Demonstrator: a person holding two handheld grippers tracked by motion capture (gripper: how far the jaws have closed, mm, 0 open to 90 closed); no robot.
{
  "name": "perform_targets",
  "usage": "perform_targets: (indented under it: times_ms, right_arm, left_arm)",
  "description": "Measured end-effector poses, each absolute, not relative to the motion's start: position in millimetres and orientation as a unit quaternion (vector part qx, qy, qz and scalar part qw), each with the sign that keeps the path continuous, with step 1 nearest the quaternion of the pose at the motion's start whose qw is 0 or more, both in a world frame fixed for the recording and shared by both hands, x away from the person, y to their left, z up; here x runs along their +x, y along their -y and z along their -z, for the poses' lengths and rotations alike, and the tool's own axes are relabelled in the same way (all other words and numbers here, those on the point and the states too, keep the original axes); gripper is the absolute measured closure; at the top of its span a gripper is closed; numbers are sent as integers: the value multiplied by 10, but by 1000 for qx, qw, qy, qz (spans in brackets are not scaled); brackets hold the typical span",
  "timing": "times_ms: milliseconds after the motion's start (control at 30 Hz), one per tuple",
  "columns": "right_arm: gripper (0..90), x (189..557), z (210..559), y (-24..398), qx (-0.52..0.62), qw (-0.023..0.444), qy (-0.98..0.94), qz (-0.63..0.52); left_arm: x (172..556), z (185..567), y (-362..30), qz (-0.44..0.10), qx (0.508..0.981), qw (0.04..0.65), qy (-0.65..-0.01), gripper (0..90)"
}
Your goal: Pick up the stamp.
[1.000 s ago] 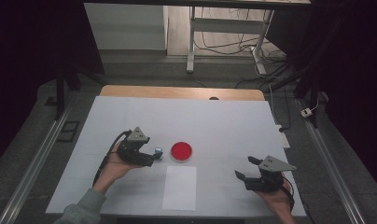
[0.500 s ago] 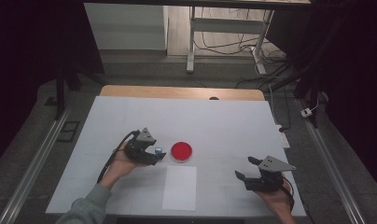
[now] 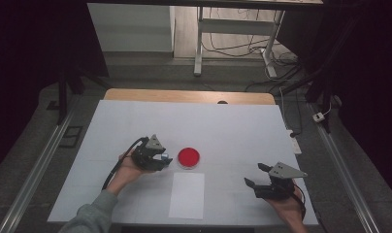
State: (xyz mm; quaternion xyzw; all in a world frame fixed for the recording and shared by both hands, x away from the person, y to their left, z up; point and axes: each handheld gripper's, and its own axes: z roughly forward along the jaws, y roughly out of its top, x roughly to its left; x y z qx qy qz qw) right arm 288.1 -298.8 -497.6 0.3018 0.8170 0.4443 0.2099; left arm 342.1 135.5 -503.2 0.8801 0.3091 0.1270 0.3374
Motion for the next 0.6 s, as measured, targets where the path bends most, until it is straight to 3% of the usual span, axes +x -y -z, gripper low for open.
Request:
perform_targets:
  times_ms: [533, 600]
  right_arm:
    - [232, 2881, 4975, 3000, 304, 212, -816, -444]
    - [232, 2881, 4975, 2998, 304, 211, -816, -444]
  left_arm:
    - [3425, 5060, -1362, -126, 884, 337, -298, 658]
    - [3418, 5055, -1365, -127, 883, 341, -297, 745]
